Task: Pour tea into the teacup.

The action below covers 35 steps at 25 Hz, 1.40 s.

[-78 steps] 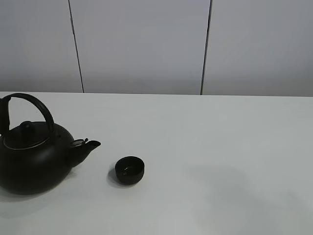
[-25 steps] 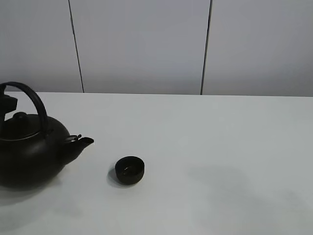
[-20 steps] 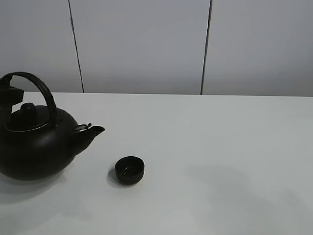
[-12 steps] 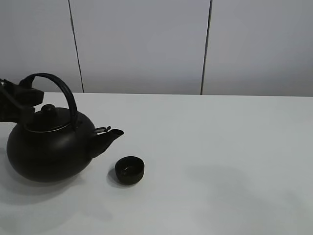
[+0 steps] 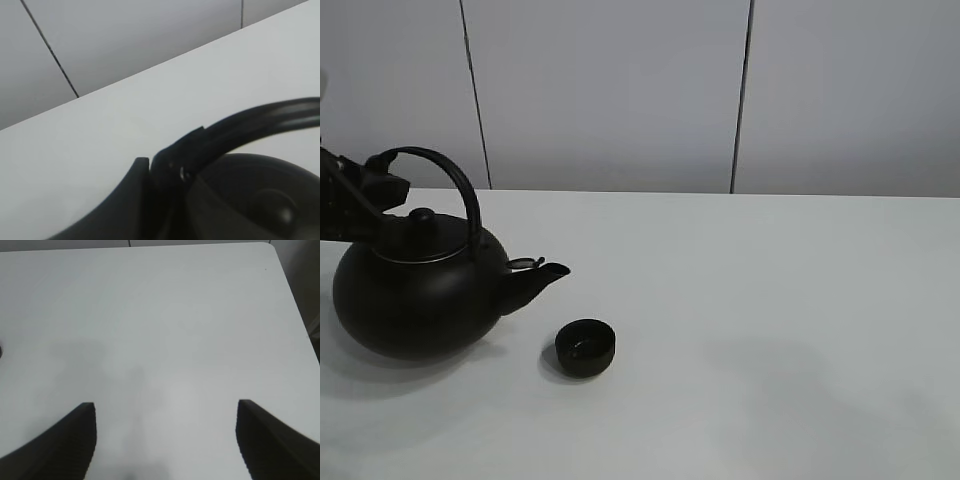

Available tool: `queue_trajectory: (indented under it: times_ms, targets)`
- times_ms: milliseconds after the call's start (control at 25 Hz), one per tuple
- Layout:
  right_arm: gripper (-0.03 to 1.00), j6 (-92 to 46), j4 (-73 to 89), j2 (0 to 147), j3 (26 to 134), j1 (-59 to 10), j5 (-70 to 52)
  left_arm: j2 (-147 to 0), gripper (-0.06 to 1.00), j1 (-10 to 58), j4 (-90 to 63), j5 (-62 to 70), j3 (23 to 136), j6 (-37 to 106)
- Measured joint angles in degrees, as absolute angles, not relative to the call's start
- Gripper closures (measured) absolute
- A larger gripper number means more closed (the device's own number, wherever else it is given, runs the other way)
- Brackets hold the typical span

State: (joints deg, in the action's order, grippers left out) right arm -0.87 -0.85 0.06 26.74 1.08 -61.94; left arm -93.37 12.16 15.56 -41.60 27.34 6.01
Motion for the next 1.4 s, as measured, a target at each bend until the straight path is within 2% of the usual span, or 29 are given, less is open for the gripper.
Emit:
queue_trajectory:
  times_ms: [640,1400]
  targets:
    - [0.43,-0.87,-0.85,0.06,26.74,1.08,-61.87,-93.47,0.84,16.31,9.55,-40.35,27.4,9.43]
    - [0.43,-0.87,-0.85,0.06,26.74,1.08,-61.87,-93.58,0.84,16.31,6.78,-38.78,27.4,19.42]
